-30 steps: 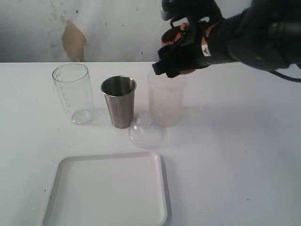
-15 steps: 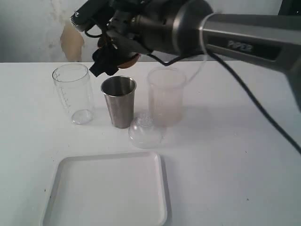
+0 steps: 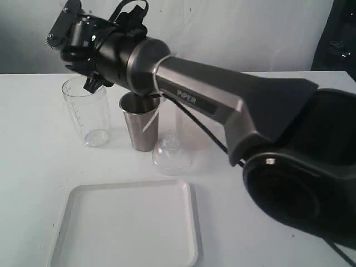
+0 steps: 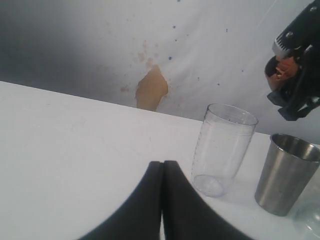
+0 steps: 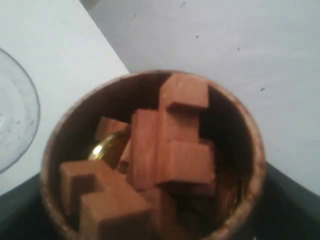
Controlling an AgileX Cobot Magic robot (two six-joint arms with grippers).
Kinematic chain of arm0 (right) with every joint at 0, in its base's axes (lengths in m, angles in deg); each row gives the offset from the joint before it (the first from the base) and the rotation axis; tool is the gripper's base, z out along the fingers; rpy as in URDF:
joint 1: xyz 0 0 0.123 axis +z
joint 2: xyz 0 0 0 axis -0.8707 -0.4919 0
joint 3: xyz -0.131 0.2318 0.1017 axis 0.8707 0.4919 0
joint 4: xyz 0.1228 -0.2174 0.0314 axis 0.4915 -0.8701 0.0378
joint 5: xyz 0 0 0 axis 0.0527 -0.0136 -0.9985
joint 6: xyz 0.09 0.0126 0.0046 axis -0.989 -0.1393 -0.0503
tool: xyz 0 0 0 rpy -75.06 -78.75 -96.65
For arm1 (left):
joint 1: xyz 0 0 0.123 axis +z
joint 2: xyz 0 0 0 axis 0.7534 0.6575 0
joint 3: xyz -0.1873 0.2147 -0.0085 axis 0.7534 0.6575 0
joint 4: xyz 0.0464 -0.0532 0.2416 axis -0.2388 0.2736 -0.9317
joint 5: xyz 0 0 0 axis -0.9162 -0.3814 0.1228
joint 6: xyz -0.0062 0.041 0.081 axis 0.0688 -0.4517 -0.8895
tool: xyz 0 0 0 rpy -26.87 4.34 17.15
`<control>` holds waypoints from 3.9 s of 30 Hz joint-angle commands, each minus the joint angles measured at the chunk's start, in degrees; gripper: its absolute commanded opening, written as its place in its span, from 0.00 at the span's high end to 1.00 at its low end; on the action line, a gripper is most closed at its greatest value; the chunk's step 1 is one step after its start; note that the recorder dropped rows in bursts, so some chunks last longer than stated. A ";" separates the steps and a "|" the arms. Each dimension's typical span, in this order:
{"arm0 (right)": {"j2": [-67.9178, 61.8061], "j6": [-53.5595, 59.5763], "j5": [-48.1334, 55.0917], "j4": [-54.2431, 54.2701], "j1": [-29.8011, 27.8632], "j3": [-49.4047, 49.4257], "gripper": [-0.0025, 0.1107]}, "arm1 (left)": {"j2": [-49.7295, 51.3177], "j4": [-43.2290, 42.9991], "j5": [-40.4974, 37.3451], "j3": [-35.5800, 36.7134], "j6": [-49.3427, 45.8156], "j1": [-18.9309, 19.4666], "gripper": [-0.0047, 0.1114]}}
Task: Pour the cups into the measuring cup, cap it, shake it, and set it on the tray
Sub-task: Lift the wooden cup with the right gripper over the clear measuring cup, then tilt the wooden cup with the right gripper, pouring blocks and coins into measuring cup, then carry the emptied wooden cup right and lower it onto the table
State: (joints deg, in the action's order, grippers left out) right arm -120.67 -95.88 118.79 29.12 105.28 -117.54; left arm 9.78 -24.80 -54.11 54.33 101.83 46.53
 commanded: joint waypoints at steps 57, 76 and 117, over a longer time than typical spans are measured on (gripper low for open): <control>-10.38 46.58 -5.53 -32.88 2.57 -4.72 0.98 | -0.28 -0.17 0.52 -0.13 0.02 -0.05 0.96; -10.06 54.80 -8.19 -36.33 2.00 -4.72 0.98 | -0.28 -0.17 0.52 -0.13 0.02 -0.05 0.96; 9.20 37.19 1.12 52.81 -4.43 -4.72 0.98 | -0.28 -0.17 0.52 -0.13 0.02 -0.05 0.96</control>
State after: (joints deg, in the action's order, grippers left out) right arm -112.89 -59.43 118.42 74.65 101.77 -122.35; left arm 9.78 -24.80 -54.11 54.33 101.83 46.53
